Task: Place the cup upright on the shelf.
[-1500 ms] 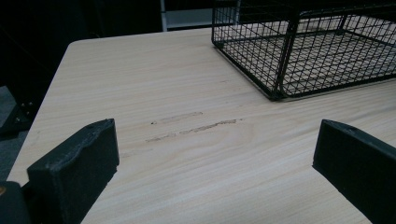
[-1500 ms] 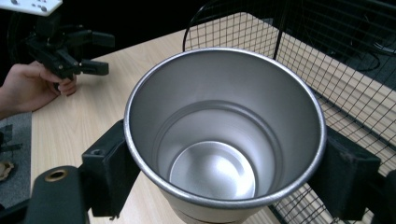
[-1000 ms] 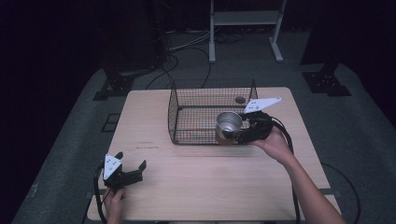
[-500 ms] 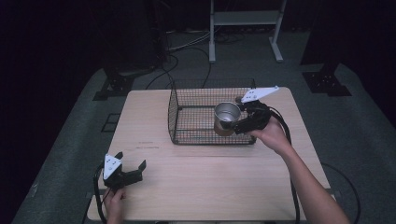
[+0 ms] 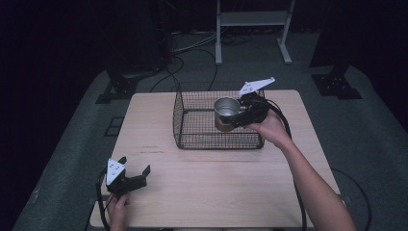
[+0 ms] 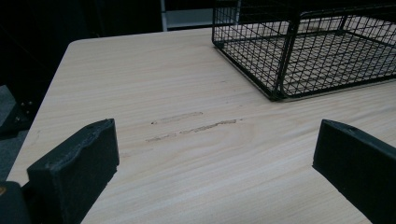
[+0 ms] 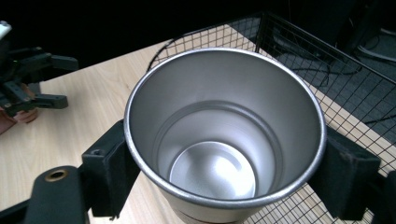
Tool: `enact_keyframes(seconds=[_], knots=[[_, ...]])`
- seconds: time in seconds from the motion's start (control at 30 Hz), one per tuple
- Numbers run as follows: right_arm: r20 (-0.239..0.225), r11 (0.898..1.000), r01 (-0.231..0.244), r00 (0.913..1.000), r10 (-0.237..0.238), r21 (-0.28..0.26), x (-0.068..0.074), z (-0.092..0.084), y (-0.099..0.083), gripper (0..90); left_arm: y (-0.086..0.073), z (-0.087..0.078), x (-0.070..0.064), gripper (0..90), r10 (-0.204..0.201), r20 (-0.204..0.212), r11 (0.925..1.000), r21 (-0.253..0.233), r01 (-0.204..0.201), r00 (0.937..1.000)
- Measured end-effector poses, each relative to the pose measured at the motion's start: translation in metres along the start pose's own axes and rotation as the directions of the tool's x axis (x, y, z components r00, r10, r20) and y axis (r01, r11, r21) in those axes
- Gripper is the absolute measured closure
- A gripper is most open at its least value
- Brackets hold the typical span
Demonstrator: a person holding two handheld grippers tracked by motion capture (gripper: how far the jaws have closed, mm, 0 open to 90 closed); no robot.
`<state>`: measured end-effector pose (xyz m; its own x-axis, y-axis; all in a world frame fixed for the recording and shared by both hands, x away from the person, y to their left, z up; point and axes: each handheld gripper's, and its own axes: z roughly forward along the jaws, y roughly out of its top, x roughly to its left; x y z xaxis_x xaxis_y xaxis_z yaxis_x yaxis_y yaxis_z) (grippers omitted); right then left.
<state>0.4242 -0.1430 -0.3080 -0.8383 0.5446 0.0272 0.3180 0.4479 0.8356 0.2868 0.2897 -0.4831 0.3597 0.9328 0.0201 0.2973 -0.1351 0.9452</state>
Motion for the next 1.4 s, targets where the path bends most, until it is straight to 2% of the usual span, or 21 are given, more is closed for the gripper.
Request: enact_keyframes(seconds=[0.43, 0.6, 0.93, 1.07, 1.3, 1.4], knots=[[0.015, 0.999, -0.029, 0.9995, 0.029, 0.020, -0.018, 0.025, 0.011, 17.9, 0.000, 0.000, 0.000, 0.0, -0.007, -0.001, 1.0000, 0.001, 0.007, 1.0000], [0.029, 0.998, -0.042, 0.9987, 0.041, 0.042, -0.023, 0.033, 0.012, 18.0, 0.000, 0.000, 0.000, 0.0, -0.005, 0.000, 1.0000, 0.000, 0.005, 1.0000], [0.032, 0.998, -0.049, 0.9984, 0.047, 0.044, -0.027, 0.045, 0.021, 17.9, 0.000, 0.000, 0.000, 0.0, -0.004, -0.001, 1.0000, 0.003, 0.004, 1.0000], [0.036, 0.997, -0.050, 0.9982, 0.048, 0.053, -0.031, 0.054, 0.020, 17.9, 0.000, 0.000, 0.000, 0.0, -0.007, -0.003, 1.0000, 0.002, 0.007, 1.0000], [0.031, 0.993, -0.098, 0.9949, 0.096, 0.066, -0.039, 0.068, 0.013, 17.9, 0.000, 0.000, 0.000, 0.0, -0.005, -0.002, 1.0000, 0.004, 0.005, 1.0000], [0.043, 0.993, -0.093, 0.9950, 0.090, 0.068, -0.042, 0.072, 0.011, 17.9, 0.000, 0.000, -0.001, 0.0, -0.002, -0.003, 1.0000, 0.004, 0.002, 1.0000]])
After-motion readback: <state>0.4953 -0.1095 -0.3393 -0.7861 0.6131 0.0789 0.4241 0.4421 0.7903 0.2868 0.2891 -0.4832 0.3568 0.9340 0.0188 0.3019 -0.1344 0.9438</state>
